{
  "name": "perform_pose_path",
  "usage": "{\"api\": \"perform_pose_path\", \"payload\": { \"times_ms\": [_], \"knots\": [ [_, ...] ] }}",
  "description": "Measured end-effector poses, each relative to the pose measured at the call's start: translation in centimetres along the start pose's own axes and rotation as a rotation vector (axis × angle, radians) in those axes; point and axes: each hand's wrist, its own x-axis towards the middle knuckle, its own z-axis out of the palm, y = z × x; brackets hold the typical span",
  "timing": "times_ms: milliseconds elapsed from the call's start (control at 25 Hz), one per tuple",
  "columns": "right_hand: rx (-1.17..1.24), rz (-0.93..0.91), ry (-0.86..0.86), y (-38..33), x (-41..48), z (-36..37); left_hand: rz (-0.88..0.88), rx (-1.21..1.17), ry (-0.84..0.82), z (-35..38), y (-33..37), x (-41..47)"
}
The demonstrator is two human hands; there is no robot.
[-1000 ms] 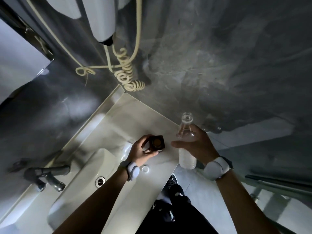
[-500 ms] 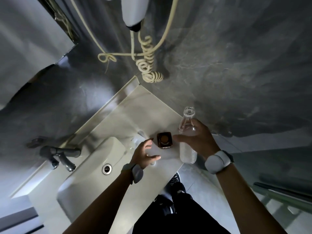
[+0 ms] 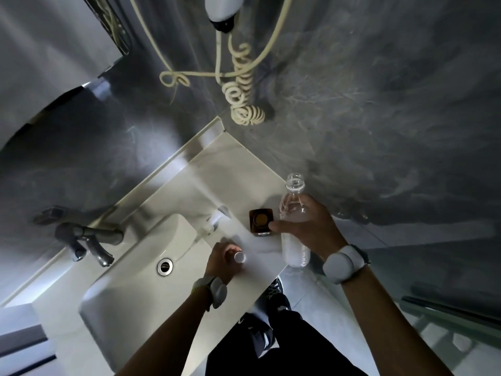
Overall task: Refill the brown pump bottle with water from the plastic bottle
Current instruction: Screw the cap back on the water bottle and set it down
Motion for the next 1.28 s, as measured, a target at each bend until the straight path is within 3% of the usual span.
{"api": "perform_pose_path", "payload": {
  "times_ms": [160, 320, 760, 1040, 1280],
  "knots": [
    [0.0, -0.017, -0.017, -0.7, 0.0, 0.3, -0.072, -0.053, 0.001, -0.3, 0.3, -0.1],
    [-0.009, -0.054, -0.061, -2.4, 0.4, 1.2, -0.131, -0.254, -0.013, -2.1, 2.6, 0.1],
    [-0.165, -0.114, -0.266, -8.1, 1.2, 4.3, 0.272, -0.266, 0.015, -16.6, 12.9, -0.4],
    [-0.3, -0.194, -0.256, -11.2, 0.6, 6.1, 0.468, -0.233, 0.07, -22.6, 17.3, -3.2],
    [-0.413, -0.213, -0.27, -12.7, 0.4, 7.8, 0.496, -0.305, 0.153, -24.0, 18.2, -4.4]
  ]
}}
